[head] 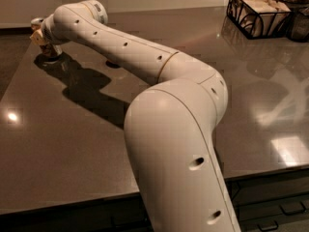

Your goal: Pick orange can

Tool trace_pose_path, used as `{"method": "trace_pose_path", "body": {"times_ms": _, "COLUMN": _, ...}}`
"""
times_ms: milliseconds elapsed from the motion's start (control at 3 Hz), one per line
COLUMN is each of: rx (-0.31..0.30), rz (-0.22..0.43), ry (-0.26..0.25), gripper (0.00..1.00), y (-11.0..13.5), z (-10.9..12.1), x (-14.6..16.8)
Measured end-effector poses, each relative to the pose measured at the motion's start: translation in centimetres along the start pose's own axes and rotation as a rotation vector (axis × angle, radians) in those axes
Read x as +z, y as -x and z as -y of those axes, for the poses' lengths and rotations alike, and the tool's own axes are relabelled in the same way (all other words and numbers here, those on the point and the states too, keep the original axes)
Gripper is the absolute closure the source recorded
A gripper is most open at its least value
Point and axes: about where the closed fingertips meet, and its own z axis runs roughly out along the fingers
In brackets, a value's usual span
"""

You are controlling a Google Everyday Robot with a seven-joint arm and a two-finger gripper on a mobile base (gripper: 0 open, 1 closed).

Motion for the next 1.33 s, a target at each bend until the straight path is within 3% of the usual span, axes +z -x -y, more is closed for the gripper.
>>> {"method": "trace_pose_path", "body": {"times_ms": 333, "rx": -0.023, "rz": 0.022, "ry": 0.025, "gripper": 0.86, "y": 1.6, "z": -1.3, "x": -1.4}}
{"method": "trace_pose_path", "body": {"times_ms": 667, "rx": -0.070, "rz": 0.045, "ry": 0.061, "gripper": 1.00, "y": 3.8, "z": -2.5, "x": -3.7}}
{"method": "trace_pose_path", "body": {"times_ms": 1333, "rx": -0.186, "rz": 0.058, "ry": 0.164, "gripper": 1.00, "y": 7.2, "z": -5.1, "x": -7.1}}
